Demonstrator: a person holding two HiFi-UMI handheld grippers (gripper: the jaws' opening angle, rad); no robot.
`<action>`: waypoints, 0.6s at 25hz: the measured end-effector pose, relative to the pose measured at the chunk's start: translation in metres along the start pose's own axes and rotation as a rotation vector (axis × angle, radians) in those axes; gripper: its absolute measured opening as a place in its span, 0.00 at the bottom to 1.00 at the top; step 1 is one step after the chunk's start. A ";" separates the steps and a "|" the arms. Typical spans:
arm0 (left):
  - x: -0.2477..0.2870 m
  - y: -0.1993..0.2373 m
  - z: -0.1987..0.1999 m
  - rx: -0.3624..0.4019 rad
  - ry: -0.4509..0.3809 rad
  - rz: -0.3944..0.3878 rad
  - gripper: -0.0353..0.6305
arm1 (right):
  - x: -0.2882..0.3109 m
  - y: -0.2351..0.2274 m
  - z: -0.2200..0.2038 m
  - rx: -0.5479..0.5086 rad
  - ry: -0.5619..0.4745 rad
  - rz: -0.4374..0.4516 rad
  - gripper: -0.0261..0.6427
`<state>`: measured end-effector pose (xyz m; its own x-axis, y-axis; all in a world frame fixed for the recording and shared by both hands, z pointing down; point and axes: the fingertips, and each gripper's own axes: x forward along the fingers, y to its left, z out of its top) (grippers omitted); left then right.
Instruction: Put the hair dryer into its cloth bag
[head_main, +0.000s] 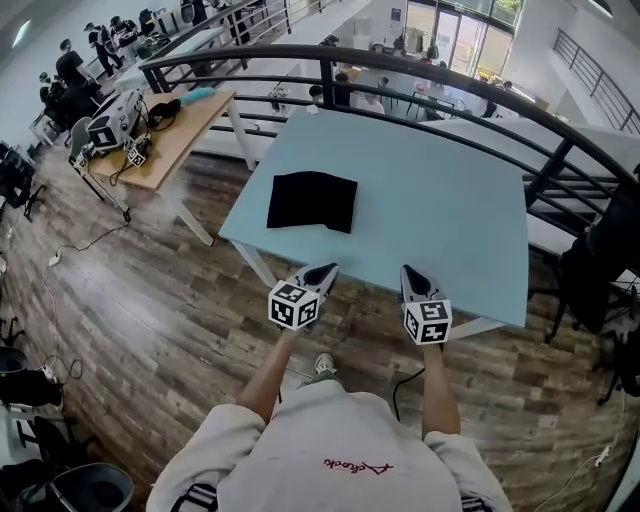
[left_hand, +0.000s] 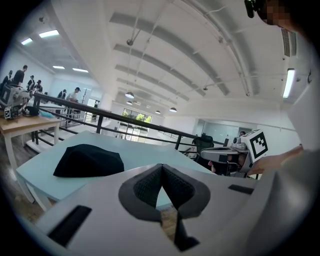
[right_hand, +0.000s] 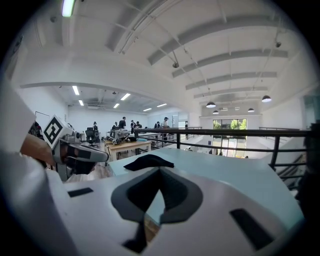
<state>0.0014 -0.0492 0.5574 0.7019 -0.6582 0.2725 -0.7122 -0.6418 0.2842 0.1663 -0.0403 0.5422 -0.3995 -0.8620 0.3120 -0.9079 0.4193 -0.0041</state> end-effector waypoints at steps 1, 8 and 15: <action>-0.001 -0.012 -0.005 0.000 0.001 -0.001 0.06 | -0.012 -0.001 -0.004 -0.002 0.000 0.002 0.06; -0.016 -0.074 -0.032 0.000 -0.006 0.008 0.06 | -0.070 0.004 -0.030 -0.016 0.003 0.031 0.06; -0.039 -0.102 -0.042 0.004 -0.027 0.044 0.06 | -0.106 0.011 -0.039 -0.027 -0.005 0.045 0.06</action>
<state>0.0466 0.0583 0.5562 0.6690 -0.6964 0.2597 -0.7427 -0.6134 0.2684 0.2034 0.0667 0.5465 -0.4406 -0.8434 0.3074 -0.8852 0.4652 0.0074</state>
